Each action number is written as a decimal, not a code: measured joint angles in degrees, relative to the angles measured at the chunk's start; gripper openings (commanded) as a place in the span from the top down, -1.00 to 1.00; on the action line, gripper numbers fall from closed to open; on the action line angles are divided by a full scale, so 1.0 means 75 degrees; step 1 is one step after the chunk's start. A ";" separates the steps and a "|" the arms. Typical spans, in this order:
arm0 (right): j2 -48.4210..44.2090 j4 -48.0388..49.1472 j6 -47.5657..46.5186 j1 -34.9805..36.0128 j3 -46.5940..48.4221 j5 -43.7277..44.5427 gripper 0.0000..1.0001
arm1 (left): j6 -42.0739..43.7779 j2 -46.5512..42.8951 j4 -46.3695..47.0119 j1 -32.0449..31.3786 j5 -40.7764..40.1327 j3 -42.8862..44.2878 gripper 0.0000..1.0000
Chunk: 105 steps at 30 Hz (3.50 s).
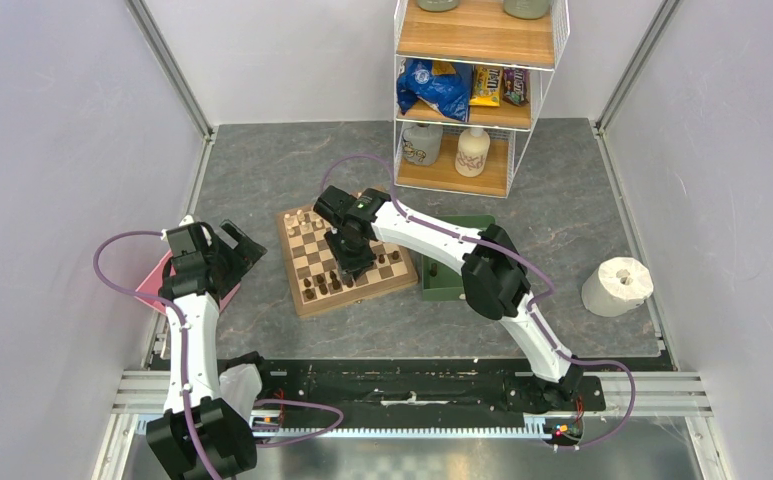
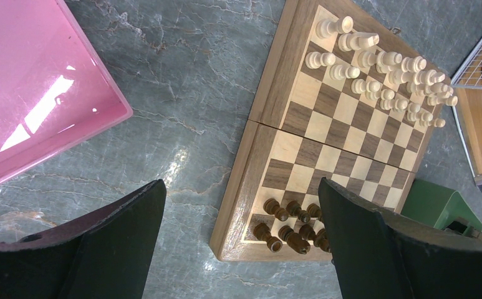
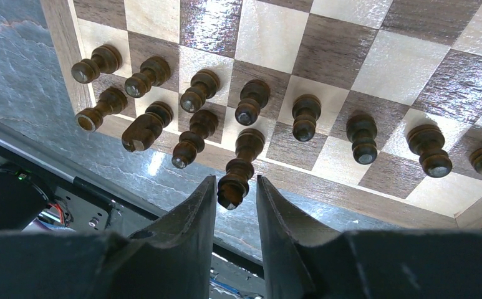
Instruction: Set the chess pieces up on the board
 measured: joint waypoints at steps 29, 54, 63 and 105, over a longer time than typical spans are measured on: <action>-0.0003 0.0181 0.0015 0.0000 0.0003 -0.0160 0.06 | 0.0000 0.0000 0.0000 0.0000 0.0012 0.0000 -0.98; -0.4788 0.1014 0.0326 -0.1778 -0.3832 0.1938 -0.43 | 0.0000 0.0000 0.0000 0.0000 0.0015 0.0000 -0.97; -0.5219 0.1003 0.0609 -0.3203 -0.5802 0.1938 -0.19 | 0.0000 0.0003 0.0000 0.0000 0.0012 0.0000 -0.98; -0.3424 0.1550 0.0484 -0.2588 -0.5476 0.0860 0.25 | 0.0000 0.0058 0.0000 0.0000 0.0015 0.0000 -0.98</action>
